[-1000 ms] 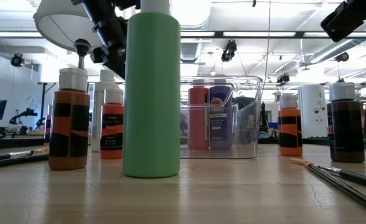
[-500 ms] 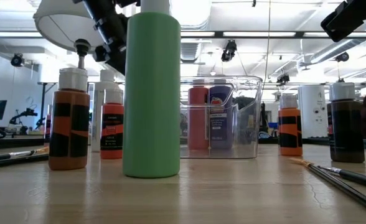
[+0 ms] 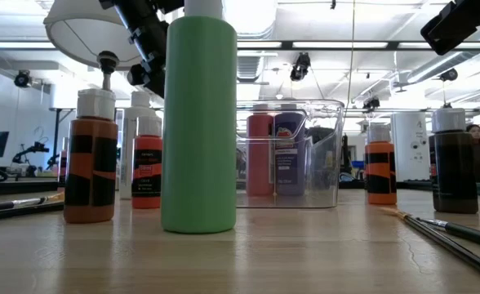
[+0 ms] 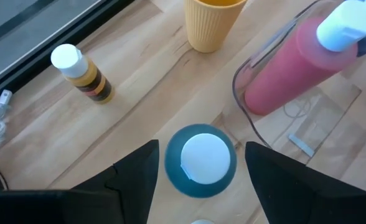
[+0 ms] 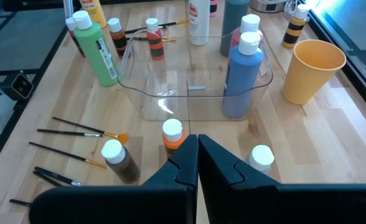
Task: Pick & Place Paint Supplies
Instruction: Put the dark green paint bottle into the transparent bin
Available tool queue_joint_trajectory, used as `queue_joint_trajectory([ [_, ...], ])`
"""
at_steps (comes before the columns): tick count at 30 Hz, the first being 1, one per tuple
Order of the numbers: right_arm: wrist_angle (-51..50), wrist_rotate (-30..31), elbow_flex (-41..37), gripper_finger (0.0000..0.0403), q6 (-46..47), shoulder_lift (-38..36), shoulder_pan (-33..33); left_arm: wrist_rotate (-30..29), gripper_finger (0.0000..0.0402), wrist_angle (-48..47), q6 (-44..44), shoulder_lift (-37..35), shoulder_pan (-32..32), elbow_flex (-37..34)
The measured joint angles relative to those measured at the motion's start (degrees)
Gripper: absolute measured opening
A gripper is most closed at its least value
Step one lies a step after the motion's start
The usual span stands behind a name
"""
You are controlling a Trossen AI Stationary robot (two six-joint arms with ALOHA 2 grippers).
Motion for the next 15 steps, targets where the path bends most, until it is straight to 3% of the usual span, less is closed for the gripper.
queue_joint_trajectory([
  [15,0.0,0.0,0.0,0.0008,0.0,0.0,0.0,0.76,0.0242,-0.04,-0.06,2.24,0.0,0.0],
])
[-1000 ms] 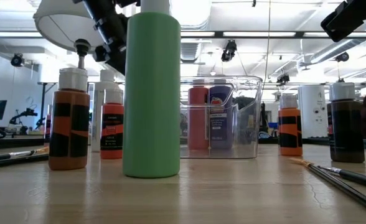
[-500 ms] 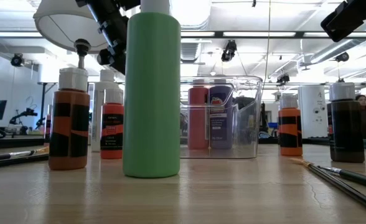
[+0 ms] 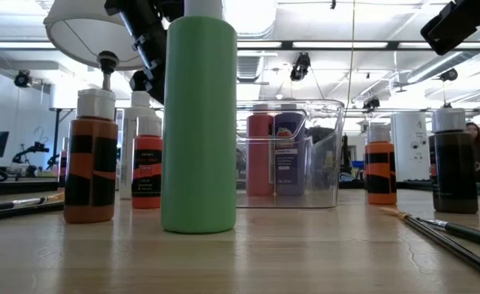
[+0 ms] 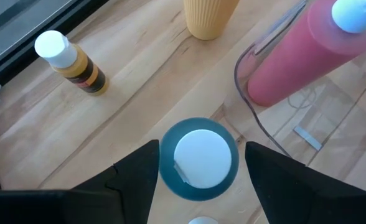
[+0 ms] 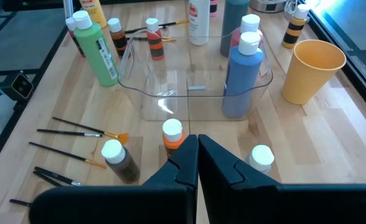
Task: Pick & Place Paint Supplies
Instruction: Put the dark green paint bottle into the transparent bin
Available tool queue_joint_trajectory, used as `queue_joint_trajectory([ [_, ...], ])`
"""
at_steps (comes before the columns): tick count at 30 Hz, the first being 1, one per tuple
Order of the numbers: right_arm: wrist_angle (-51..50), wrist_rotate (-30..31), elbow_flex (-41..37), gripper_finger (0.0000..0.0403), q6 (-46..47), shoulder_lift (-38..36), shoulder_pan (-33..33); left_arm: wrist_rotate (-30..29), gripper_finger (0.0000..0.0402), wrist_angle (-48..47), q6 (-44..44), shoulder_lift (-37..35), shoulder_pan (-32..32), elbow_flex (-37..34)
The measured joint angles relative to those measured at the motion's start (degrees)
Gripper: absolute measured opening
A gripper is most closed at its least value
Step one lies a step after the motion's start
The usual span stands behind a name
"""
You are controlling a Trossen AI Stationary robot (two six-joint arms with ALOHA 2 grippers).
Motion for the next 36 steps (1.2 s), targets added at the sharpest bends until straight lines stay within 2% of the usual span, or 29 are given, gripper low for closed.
queue_joint_trajectory([
  [21,0.0,0.0,0.0,0.0008,0.02,0.0,0.0,-0.49,0.0195,0.4,0.81,-0.11,0.0,-1.85],
  [36,0.0,0.0,0.0,0.0008,0.0,0.0,0.0,-0.55,0.0195,3.34,2.54,-0.11,0.02,-2.03],
])
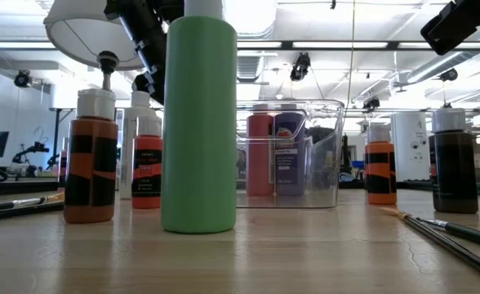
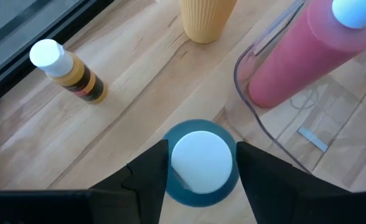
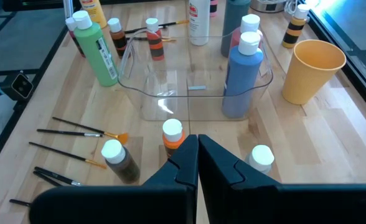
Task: Pick & Place Paint Supplies
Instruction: Put the dark green paint bottle into the transparent bin
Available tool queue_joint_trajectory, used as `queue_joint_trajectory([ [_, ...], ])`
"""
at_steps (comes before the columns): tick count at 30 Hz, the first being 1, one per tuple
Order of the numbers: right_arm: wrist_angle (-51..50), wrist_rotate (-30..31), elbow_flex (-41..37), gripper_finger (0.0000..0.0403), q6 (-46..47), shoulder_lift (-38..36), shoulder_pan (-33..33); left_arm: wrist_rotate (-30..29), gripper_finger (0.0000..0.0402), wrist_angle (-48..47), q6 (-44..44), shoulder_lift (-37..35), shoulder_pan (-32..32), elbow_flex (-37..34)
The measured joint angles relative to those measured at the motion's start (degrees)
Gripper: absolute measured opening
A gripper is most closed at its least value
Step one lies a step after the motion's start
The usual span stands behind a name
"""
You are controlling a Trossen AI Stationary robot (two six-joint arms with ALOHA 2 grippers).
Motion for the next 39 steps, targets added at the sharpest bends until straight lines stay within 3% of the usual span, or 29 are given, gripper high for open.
queue_joint_trajectory([
  [6,0.0,-0.01,0.0,0.0008,0.01,-0.02,0.0,-0.42,0.0189,0.07,0.02,0.0,0.11,0.0],
  [17,0.0,0.0,0.0,0.0008,0.0,-0.02,0.0,-0.46,0.0125,0.11,0.63,0.0,0.13,0.0],
  [30,0.01,-0.01,0.0,0.0008,0.0,-0.01,0.0,-1.01,0.0126,-0.65,0.92,-1.55,0.13,1.08],
  [39,0.02,0.0,0.0,0.0008,0.0,-0.02,0.0,-1.09,0.0127,-3.88,2.44,-5.37,0.0,8.53],
])
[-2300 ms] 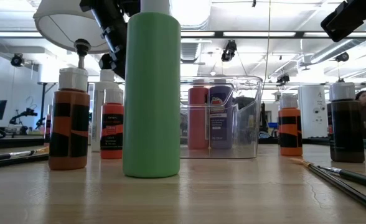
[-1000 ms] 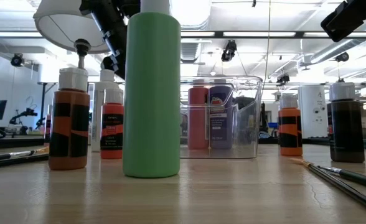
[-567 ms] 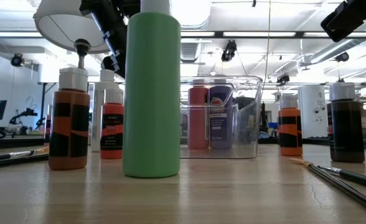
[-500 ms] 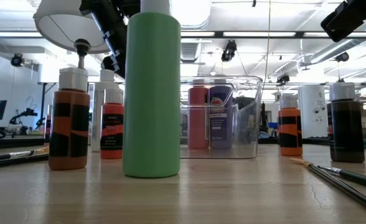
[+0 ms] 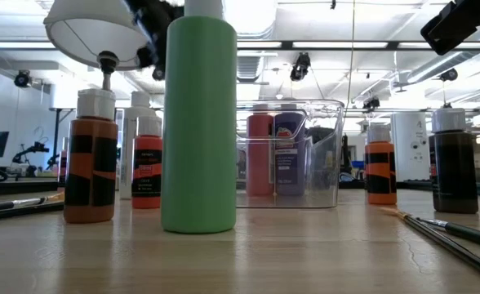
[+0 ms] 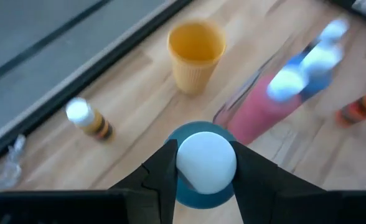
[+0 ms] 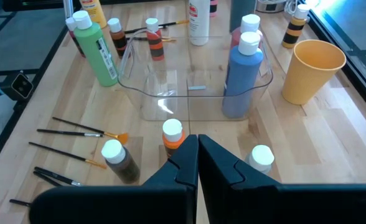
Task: Pick & Place Paint Supplies
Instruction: Put the dark green paint bottle into the transparent bin
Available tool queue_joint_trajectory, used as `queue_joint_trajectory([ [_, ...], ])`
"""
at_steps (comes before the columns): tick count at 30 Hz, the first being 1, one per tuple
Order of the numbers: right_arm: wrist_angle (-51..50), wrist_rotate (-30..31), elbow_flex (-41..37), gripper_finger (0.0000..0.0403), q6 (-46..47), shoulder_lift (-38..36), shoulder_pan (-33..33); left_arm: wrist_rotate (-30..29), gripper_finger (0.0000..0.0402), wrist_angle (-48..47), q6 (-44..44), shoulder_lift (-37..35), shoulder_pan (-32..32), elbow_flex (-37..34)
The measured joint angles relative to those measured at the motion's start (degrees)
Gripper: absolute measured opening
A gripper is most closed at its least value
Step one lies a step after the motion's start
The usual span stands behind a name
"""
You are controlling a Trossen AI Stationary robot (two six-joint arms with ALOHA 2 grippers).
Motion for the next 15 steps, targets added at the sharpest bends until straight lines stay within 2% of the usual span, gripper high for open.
queue_joint_trajectory([
  [11,0.0,0.0,0.0,0.0008,0.0,0.0,0.0,0.27,0.0127,-5.78,4.23,-1.09,-1.2,15.81],
  [15,-0.02,0.0,0.0,0.0008,0.0,0.0,0.0,3.5,0.0127,-5.35,4.35,-1.06,-1.46,18.29],
])
